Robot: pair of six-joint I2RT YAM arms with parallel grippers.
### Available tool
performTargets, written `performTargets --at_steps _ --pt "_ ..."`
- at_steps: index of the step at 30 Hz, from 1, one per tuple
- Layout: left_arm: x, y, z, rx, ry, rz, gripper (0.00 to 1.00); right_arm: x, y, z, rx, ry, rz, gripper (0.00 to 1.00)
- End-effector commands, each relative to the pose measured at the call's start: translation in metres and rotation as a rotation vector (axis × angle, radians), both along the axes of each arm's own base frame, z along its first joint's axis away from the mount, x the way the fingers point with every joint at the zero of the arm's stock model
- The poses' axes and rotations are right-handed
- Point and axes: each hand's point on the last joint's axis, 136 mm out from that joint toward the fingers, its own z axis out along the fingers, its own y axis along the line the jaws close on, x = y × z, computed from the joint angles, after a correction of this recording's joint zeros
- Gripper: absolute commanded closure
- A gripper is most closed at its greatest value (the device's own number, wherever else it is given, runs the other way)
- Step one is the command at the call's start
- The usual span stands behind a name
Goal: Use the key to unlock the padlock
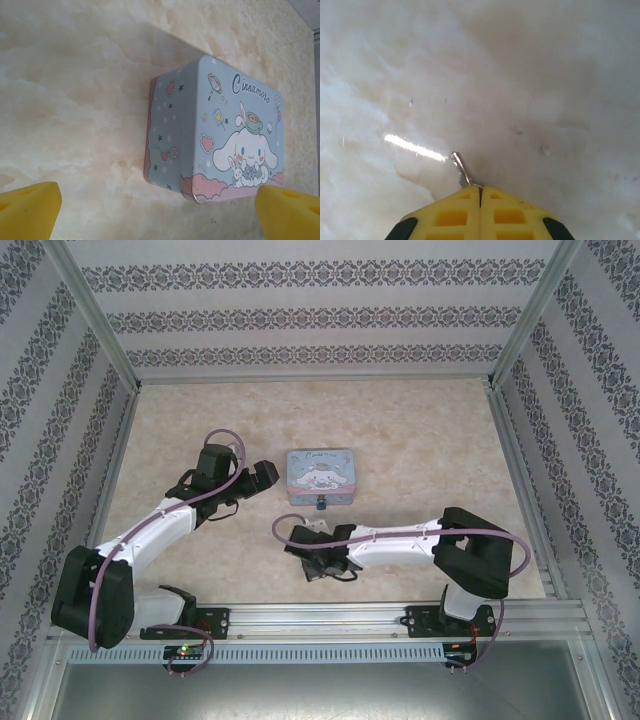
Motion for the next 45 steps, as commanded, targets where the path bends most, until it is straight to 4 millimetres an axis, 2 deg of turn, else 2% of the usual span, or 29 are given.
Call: performTargets --at_steps 1,4,19,29,38,45 --pt "0.009 0.002 0.004 -0.026 -0.017 0.03 0.01 0.002 -0.021 -0.02 -0.059 0.03 -0.01 0.97" --pt "0.009 0.002 0.004 -0.033 -0.014 0.032 0.01 0.01 -0.021 -0.013 -0.031 0.014 -0.014 1.0" --pt "0.005 -0.022 0.004 -0.199 0.018 -0.007 0.0 0.039 -0.028 0.021 0.132 -0.027 -0.094 1.0" --pt "-0.009 -0.052 0.001 -0.27 0.044 -0.061 0.0 0.05 -0.033 0.037 0.205 -0.052 -0.154 1.0" --pt "-0.02 -0.078 0.003 -0.376 0.077 -0.072 0.02 0.067 -0.036 0.071 0.301 -0.113 -0.206 1.0" --pt "-0.022 -0.08 0.002 -0.348 0.082 -0.07 0.02 0.065 -0.037 0.071 0.321 -0.092 -0.208 1.0"
